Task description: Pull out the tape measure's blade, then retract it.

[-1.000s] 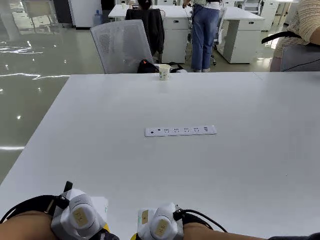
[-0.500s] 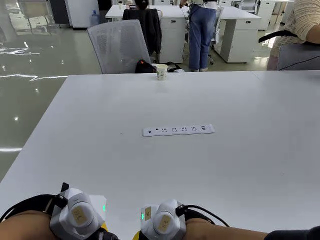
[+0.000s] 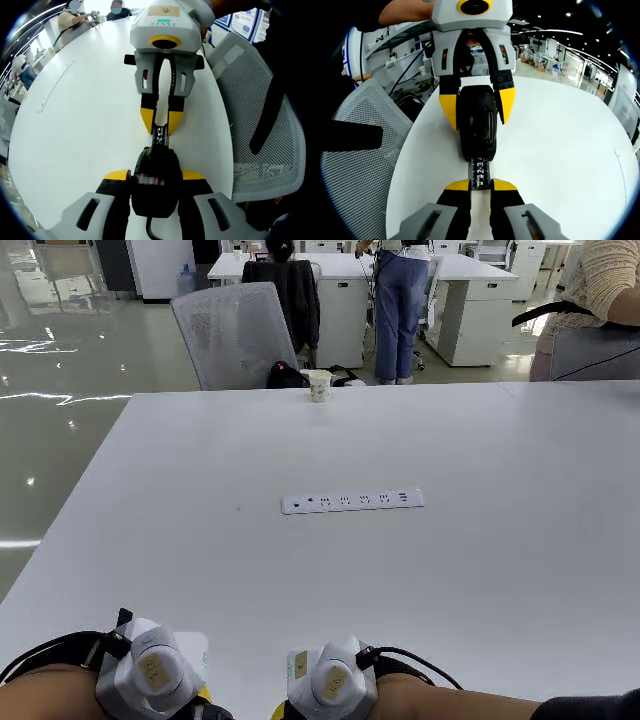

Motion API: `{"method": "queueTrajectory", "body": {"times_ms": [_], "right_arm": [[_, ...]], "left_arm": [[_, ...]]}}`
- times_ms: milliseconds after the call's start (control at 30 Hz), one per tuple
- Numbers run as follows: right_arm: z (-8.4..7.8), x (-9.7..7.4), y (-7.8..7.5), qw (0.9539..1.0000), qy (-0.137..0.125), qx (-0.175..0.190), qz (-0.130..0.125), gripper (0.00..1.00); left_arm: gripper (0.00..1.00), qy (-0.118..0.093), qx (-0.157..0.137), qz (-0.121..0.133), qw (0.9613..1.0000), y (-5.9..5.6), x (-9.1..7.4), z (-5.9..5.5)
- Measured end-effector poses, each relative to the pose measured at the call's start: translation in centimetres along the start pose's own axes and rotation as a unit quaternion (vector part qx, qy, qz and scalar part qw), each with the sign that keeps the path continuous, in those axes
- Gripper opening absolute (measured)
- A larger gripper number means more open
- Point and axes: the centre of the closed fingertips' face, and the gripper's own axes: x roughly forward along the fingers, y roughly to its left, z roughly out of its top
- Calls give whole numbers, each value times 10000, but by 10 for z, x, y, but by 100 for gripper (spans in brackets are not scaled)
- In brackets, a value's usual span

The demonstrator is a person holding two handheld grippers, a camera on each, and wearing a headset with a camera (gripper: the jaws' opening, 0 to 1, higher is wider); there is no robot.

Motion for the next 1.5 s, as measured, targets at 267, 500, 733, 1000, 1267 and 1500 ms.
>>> {"method": "queueTrajectory", "body": {"times_ms": [267,500,733,1000,1267,1500], "right_arm": [[-3,-3,0,10000,26,4,-9,10],[-7,-7,-1,10000,46,17,-19,10],[-9,-10,-1,10000,49,41,-17,10],[-11,-11,0,10000,61,41,-7,10],[-13,-12,0,10000,77,62,3,10],[-14,-13,-1,10000,91,10,-6,10]], "left_arm": [[31,21,-25,34,10000,0,0,0],[31,17,-58,60,10000,1,0,0],[31,28,-74,58,10000,1,0,0],[31,24,-77,53,10000,0,0,0],[31,14,-82,64,9999,-1,1,0],[31,-3,-74,80,9999,-1,1,1]]}}
